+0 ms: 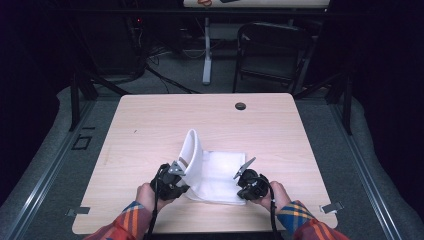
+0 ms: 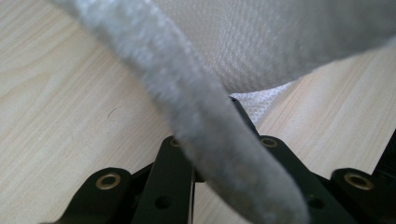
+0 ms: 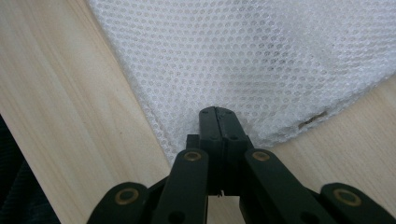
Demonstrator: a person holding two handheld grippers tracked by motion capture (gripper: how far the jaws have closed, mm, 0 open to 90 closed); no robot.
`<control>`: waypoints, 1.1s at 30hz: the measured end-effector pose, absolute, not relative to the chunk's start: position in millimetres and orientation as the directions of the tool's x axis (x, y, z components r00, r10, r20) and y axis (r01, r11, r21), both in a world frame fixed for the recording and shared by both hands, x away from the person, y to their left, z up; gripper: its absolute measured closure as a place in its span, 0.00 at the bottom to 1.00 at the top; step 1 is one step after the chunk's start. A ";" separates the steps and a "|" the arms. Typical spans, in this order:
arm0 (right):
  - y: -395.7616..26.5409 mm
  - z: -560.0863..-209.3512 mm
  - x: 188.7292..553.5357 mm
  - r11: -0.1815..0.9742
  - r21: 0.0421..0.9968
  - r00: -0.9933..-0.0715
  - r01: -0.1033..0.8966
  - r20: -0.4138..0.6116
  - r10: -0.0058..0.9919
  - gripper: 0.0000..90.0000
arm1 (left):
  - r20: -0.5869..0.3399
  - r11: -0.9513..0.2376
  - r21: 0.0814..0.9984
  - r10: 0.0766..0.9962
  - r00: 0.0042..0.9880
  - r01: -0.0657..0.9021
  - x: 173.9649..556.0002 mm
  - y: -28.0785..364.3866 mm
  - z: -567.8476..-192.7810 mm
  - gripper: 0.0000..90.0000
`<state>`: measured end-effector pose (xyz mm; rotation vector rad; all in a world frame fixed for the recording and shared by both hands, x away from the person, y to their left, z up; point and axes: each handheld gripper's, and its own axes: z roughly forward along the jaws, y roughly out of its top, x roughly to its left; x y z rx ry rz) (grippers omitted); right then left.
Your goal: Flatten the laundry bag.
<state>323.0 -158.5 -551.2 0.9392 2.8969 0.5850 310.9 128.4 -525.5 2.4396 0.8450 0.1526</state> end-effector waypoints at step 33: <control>-165.1 -550.2 323.3 0.750 0.345 -0.812 0.564 0.069 0.579 1.00 | -0.062 -0.537 0.553 0.736 0.674 0.637 281.8 185.1 -508.4 0.39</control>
